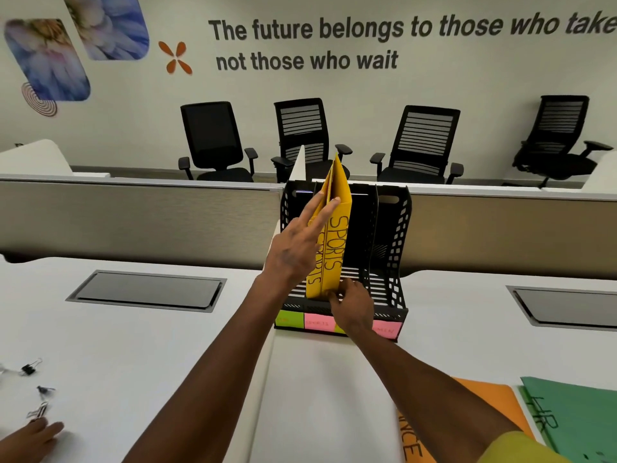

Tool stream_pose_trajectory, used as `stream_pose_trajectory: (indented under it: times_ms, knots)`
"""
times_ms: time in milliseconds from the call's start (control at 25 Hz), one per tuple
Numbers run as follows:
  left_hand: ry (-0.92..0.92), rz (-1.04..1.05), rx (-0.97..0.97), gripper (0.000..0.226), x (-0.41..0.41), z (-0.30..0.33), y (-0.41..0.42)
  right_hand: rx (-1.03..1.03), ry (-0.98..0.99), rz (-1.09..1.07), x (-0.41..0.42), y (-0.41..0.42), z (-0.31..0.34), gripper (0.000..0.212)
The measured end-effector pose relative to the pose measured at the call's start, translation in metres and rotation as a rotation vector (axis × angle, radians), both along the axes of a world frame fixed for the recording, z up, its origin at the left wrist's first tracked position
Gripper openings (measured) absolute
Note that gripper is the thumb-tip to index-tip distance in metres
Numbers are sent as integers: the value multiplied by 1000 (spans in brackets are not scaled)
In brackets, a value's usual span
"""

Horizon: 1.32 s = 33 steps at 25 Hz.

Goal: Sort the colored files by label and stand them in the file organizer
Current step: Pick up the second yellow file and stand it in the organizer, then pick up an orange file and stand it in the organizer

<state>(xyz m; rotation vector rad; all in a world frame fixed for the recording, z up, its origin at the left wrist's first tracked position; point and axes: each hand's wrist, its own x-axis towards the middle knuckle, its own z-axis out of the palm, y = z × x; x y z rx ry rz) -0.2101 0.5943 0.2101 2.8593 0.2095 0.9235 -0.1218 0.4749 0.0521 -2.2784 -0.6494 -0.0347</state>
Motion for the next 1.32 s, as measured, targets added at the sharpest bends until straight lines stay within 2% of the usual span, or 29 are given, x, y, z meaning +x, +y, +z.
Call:
stream_pose_trajectory:
  times_ms: [80, 200, 320, 480, 640, 920, 1000, 1120, 1320]
  knots:
    - [-1, 12, -16, 87, 0, -7, 4, 70, 63, -2, 2, 0, 8, 31]
    - [-3, 8, -19, 76, 1, -16, 7, 202, 50, 76, -1, 1, 16, 48]
    - [-17, 26, -37, 75, 3, -17, 5, 188, 58, 113, -4, -2, 21, 45]
    - [-18, 19, -72, 89, -3, -21, -1, 223, -2, 117, -9, -17, 22, 45]
    - [-71, 33, -231, 111, -18, -44, -28, 226, -65, 98, -20, -47, 8, 57]
    - [-107, 121, -490, 111, -51, -109, -98, 324, 19, 18, -48, -120, -8, 55]
    - [-42, 112, -577, 109, -64, -134, -130, 310, 78, -37, -64, -150, -20, 55]
    - [211, 100, -749, 108, -85, -171, -180, 215, 168, -102, -92, -195, -47, 56]
    - [488, 197, -1038, 92, -114, -207, -248, 67, 145, -201, -124, -264, -80, 57]
